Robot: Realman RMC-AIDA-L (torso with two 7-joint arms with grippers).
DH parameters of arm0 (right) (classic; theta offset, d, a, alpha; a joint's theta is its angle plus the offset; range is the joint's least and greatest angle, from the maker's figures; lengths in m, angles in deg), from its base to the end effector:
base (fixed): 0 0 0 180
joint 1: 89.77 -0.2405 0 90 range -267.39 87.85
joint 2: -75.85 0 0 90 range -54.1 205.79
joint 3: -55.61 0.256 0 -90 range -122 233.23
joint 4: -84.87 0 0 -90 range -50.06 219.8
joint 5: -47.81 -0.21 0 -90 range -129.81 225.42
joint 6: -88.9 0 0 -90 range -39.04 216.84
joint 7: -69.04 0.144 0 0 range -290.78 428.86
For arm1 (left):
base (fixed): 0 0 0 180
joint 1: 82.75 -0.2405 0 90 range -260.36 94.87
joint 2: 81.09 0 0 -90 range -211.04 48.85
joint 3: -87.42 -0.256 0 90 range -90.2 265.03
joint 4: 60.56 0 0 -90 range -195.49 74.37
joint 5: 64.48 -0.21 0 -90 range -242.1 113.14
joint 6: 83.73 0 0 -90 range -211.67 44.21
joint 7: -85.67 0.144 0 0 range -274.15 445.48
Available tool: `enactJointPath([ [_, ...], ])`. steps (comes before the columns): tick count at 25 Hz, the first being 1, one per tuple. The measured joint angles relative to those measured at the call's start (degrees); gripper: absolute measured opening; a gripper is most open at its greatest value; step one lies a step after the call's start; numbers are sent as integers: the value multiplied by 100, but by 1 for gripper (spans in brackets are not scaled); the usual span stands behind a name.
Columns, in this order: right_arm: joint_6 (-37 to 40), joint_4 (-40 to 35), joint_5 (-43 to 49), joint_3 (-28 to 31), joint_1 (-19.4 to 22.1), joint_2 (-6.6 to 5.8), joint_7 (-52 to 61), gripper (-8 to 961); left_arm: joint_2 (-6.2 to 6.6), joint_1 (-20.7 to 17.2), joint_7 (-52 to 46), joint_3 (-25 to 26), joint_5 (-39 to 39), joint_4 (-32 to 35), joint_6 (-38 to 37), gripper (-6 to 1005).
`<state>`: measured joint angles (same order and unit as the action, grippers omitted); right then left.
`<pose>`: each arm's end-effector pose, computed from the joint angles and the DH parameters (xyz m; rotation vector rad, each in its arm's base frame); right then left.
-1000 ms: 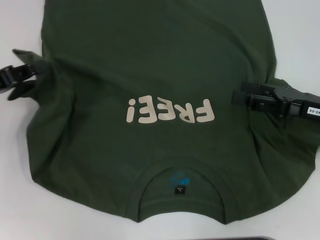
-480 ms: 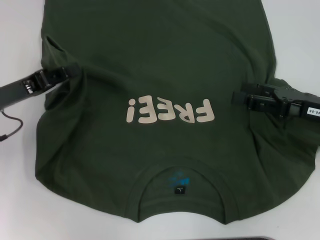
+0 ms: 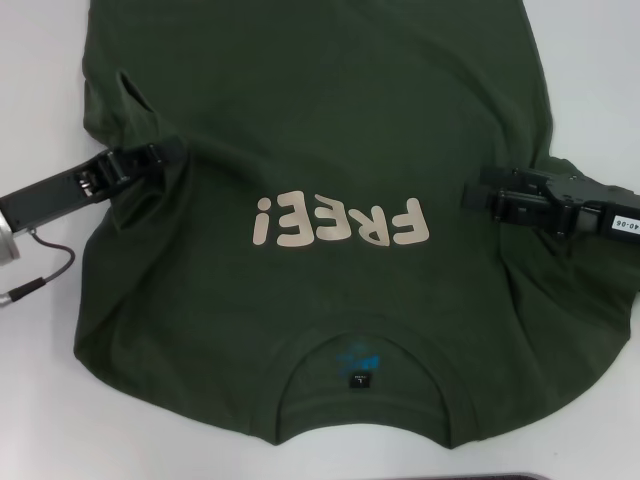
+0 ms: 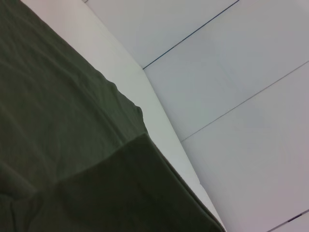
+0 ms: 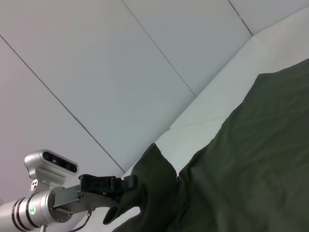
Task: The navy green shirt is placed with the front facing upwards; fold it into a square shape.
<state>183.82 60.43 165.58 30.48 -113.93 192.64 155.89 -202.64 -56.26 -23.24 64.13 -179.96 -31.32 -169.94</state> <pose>0.3125 0.2759 0.0003 -2.4839 1.2205 0.9878 -0.3007 0.3065 -0.0115 -2.1685 -1.6509 -1.0752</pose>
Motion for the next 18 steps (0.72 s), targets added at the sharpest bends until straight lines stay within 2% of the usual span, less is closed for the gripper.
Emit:
enactJointPath([
  [13,0,0,8,0,75,17,-20,918,-88,124,93,-110,-4,-243,87,20],
  [18,0,0,5,0,94,11,-16,918,-127,164,105,-219,19,-273,120,231],
])
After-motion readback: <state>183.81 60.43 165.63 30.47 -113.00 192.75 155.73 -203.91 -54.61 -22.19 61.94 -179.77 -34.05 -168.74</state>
